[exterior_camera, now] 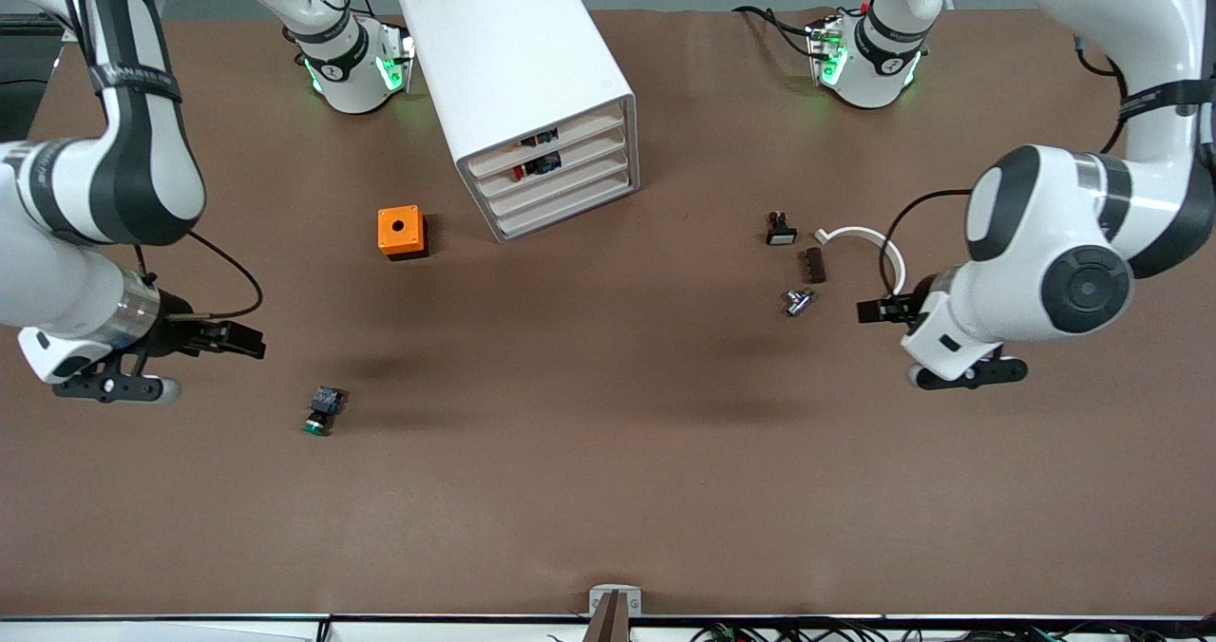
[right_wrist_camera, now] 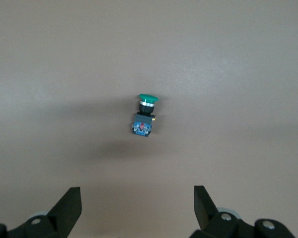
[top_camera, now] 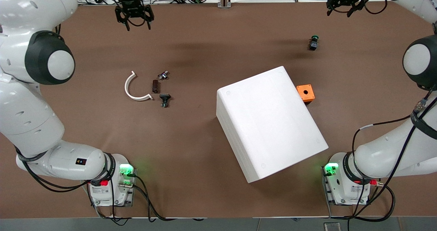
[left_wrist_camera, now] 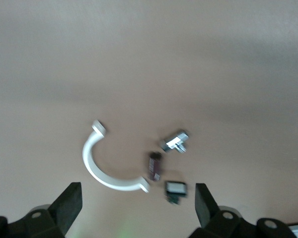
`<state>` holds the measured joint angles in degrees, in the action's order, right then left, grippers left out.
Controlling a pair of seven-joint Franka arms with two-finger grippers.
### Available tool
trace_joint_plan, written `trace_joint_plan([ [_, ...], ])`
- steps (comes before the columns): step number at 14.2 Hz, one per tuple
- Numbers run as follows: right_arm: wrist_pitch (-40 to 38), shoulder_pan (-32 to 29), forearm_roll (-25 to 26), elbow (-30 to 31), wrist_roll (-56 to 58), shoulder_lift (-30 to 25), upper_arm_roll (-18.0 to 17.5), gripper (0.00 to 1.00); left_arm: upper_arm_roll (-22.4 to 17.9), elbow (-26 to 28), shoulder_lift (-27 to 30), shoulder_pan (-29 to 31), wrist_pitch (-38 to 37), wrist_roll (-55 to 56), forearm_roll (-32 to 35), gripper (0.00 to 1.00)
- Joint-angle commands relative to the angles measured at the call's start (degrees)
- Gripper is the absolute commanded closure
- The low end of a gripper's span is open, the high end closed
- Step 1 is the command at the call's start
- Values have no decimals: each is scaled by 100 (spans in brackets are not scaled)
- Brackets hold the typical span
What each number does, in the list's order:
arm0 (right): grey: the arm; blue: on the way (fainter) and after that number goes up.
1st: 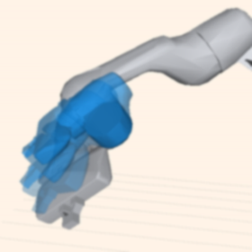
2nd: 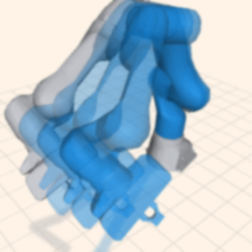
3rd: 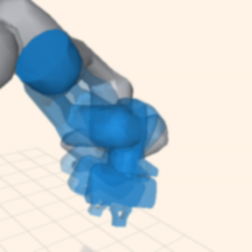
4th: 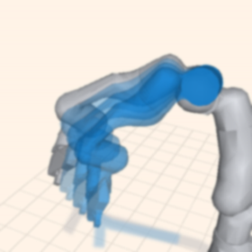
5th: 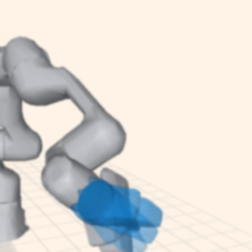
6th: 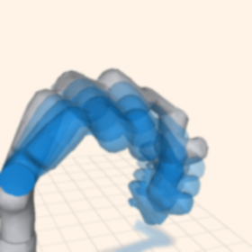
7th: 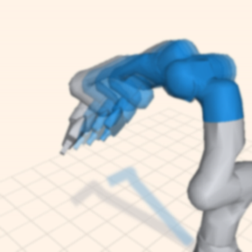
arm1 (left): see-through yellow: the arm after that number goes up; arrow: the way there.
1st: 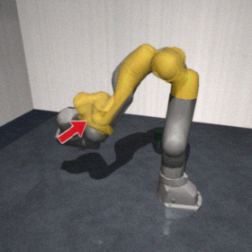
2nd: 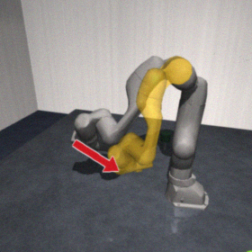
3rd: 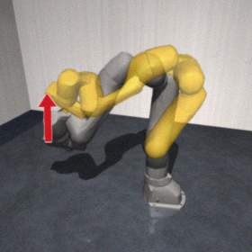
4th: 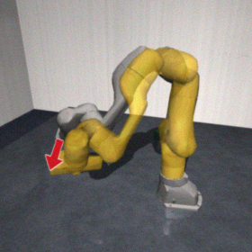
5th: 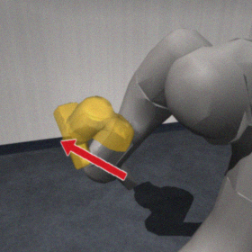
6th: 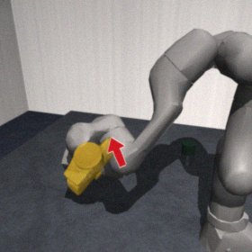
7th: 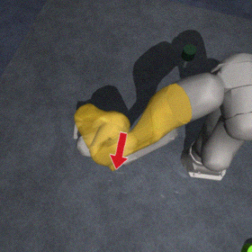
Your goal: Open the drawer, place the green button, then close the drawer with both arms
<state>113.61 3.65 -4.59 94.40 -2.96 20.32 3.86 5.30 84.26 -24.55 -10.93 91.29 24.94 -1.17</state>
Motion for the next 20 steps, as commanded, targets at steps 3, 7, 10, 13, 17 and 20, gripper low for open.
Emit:
trace_joint_plan([
  [3,801,-66,-384,-80,-152,875,18,0,-11,-568,-427,-620,-471,2299,-576,0],
  [7,1320,-66,-850,-80,-205,1526,18,0,-3,-1173,-1191,-1007,-463,5215,-1287,0],
  [10,1444,-84,-1096,-71,-205,1764,18,0,15,-1587,-1684,-1166,-410,6845,-1822,0],
  [13,1584,-66,-1483,-71,-222,1948,18,0,15,-1605,-2026,-1289,-322,7488,-2342,0],
  [17,1910,-84,-1484,-36,-231,2169,27,0,6,-1623,-2589,-1289,-85,8875,-3474,1],
  [20,1928,-75,-1484,-36,-231,2230,27,14,-3,-1597,-2958,-1324,-146,9658,-4275,1],
])
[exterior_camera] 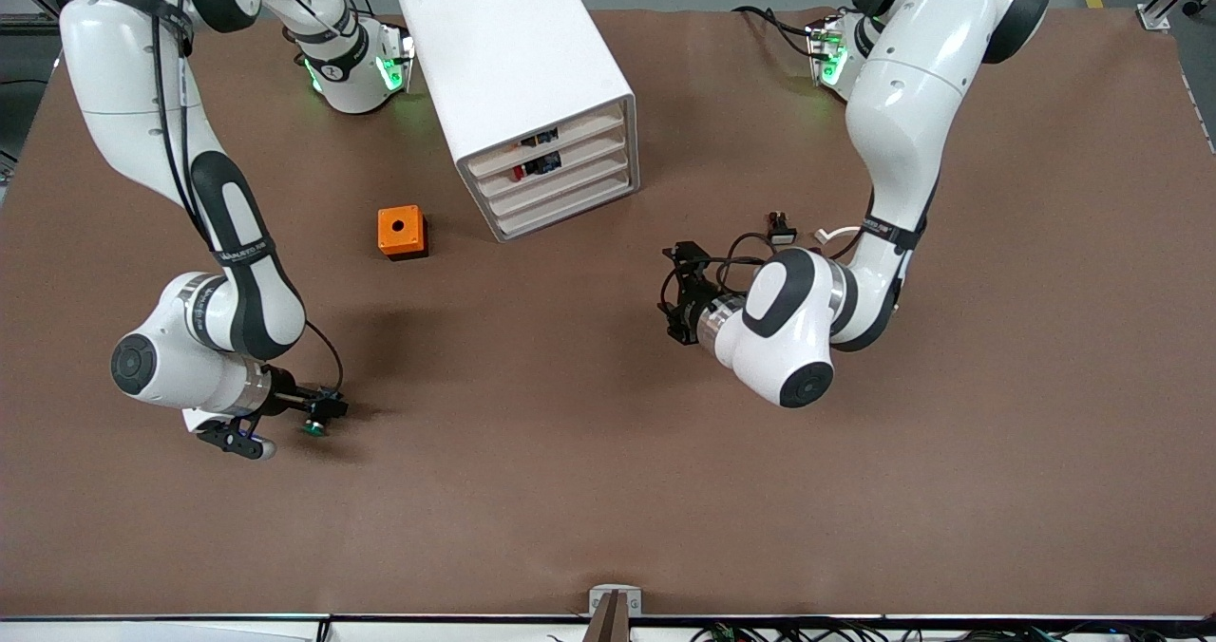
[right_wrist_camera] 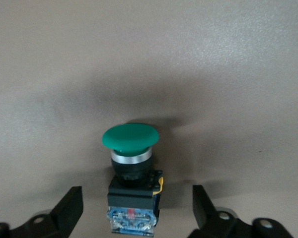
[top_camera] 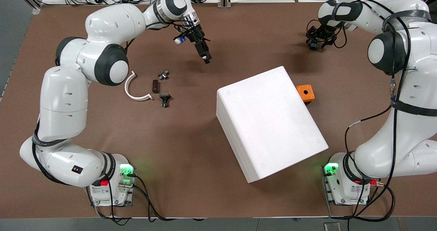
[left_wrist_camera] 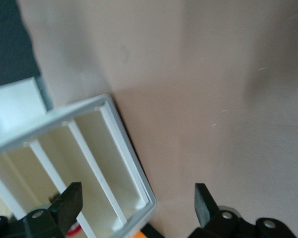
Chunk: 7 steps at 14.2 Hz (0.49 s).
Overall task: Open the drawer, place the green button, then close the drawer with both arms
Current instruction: 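Grasp the white cabinet drawer front with the left gripper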
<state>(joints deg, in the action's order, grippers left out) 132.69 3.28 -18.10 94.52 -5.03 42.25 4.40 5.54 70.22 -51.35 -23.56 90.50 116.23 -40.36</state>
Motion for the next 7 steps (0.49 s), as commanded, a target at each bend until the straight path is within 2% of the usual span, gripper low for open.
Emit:
trace_joint_plan([
  [1,11,-38,-132,-47,-24,46,-27,27,-18,-185,-392,-95,-67,802,-489,1],
  [5,-41,-38,-123,-82,-7,29,-27,76,17,-158,-700,-350,-435,1243,-1147,1],
  [6,-50,-38,-123,-83,-7,20,-27,84,17,-149,-718,-446,-576,1287,-1306,2],
  [7,-50,-38,-123,-83,37,20,-27,91,17,-123,-718,-517,-708,1314,-1377,8],
])
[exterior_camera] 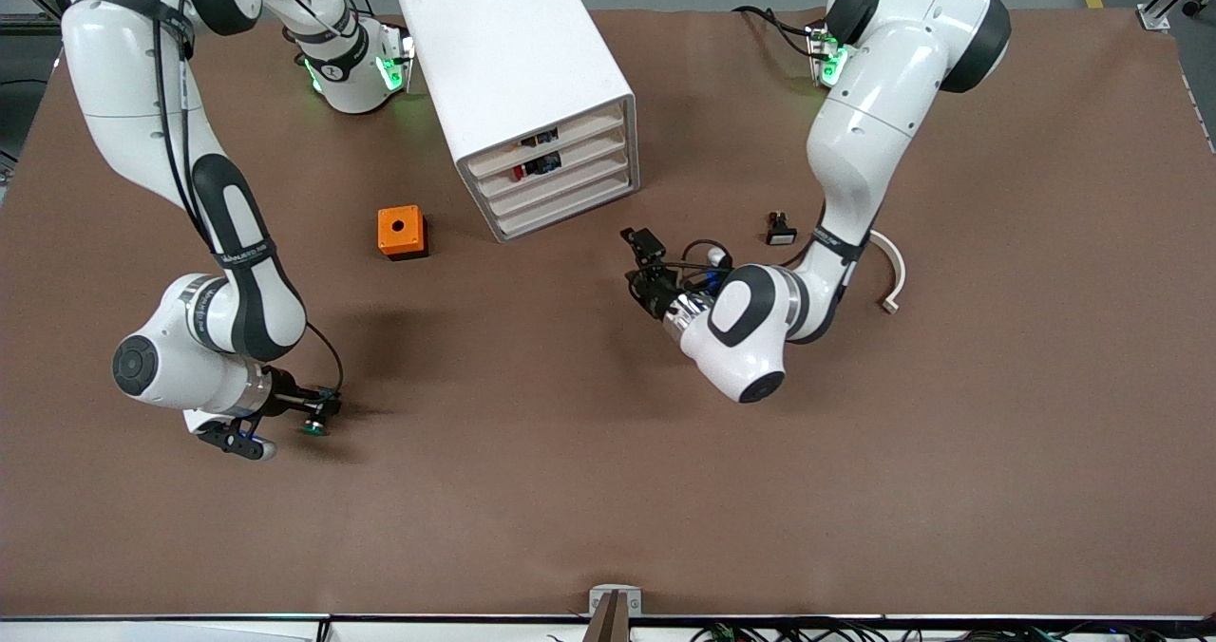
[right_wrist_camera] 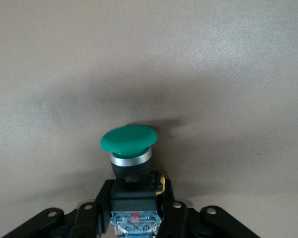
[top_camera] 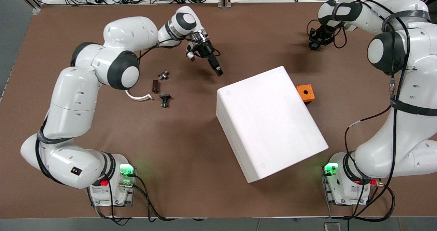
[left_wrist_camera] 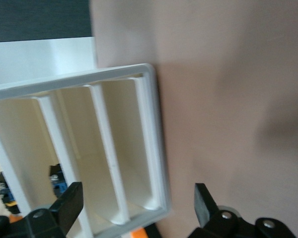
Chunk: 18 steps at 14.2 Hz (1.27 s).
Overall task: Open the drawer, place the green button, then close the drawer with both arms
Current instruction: 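Grasp the white cabinet drawer front with the left gripper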
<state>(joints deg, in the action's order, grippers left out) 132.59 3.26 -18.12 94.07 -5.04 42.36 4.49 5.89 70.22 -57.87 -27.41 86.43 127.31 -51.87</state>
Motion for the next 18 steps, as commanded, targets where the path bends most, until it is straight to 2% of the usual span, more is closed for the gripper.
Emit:
trace_joint_plan([
  [1,-40,-45,-122,-38,56,9,-36,93,-18,-105,-84,-185,-346,216,-253,17],
  [2,-49,-71,-113,-38,56,9,-36,96,-18,-105,-145,-281,-381,216,-288,27],
  [5,-224,-28,-130,-90,-14,-35,-45,99,-18,-88,-251,-457,-382,207,-384,40],
  [11,-1252,43,-130,-354,-681,-315,-54,99,-18,0,-373,-721,-469,198,-420,43],
  [14,-1613,279,-122,-363,-1287,-632,-54,99,-18,44,-391,-923,-820,163,-421,51],
  [18,-2035,473,-122,-372,-1841,-966,-54,99,-18,158,-435,-1099,-917,172,-403,59],
])
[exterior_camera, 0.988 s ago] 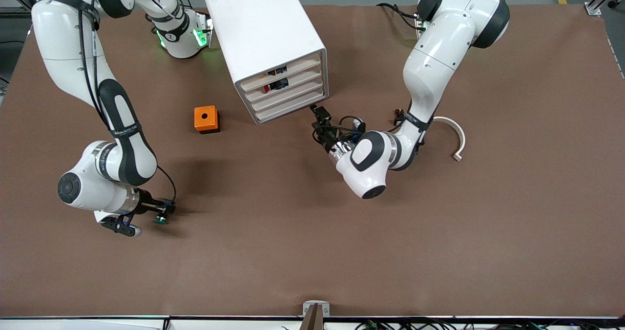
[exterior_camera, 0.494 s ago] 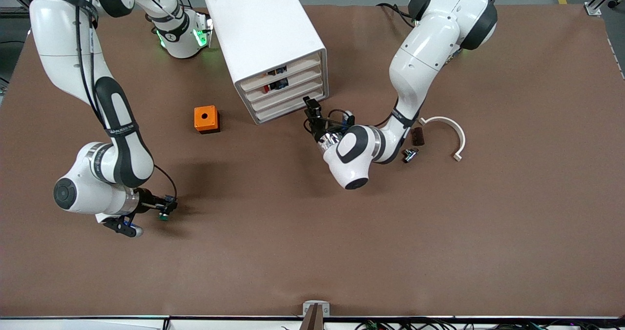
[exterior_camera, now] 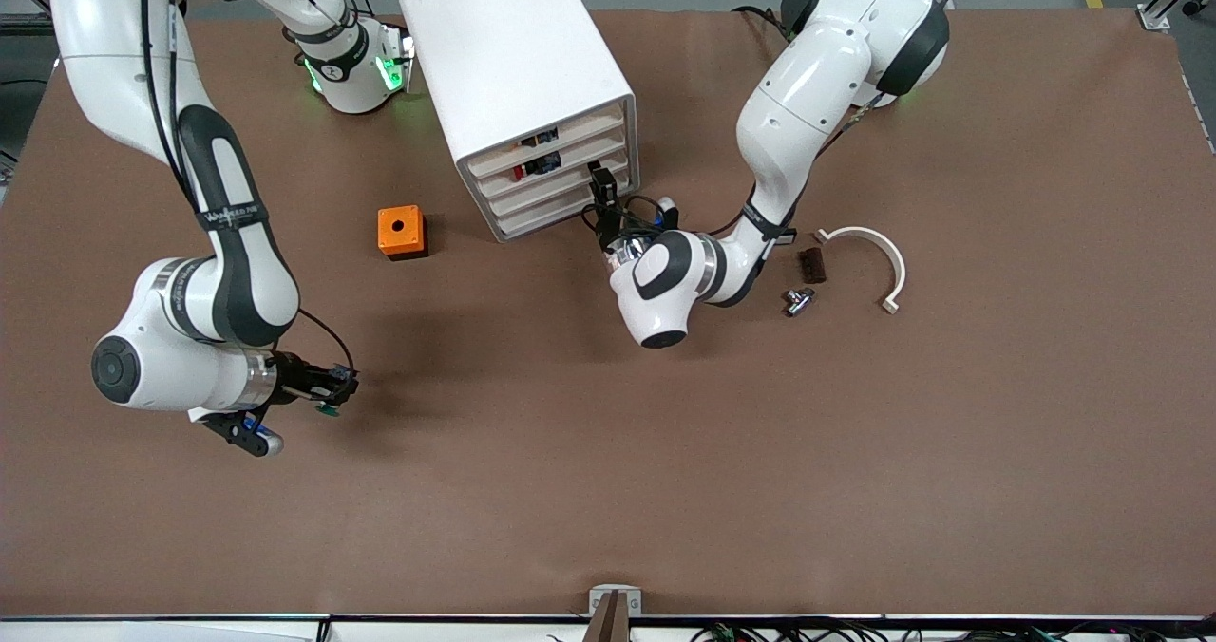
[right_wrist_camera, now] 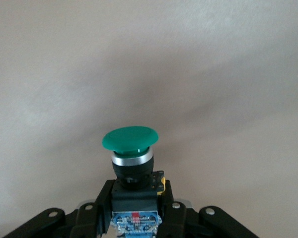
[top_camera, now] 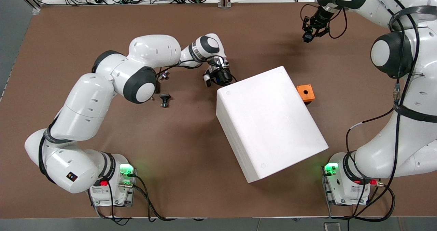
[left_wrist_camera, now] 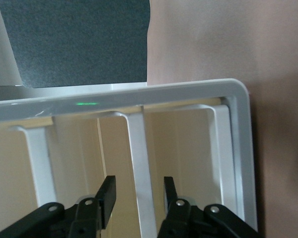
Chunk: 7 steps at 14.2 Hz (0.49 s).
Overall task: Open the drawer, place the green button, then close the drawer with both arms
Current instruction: 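Grasp the white cabinet drawer front with the left gripper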
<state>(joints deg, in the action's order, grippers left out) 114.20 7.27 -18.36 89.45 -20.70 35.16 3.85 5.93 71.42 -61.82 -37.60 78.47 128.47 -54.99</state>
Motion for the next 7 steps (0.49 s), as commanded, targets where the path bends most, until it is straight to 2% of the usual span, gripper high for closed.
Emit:
trace_joint_plan([
  [1,-336,125,-98,64,-451,-342,11,99,-22,47,-49,-107,-130,55,-82,65],
  [5,-1083,309,-89,-209,-1163,-606,11,99,-22,47,-119,-168,-166,90,-56,78],
  [7,-1233,432,-89,-209,-1453,-790,11,99,-22,38,-128,-160,-166,82,-47,81],
])
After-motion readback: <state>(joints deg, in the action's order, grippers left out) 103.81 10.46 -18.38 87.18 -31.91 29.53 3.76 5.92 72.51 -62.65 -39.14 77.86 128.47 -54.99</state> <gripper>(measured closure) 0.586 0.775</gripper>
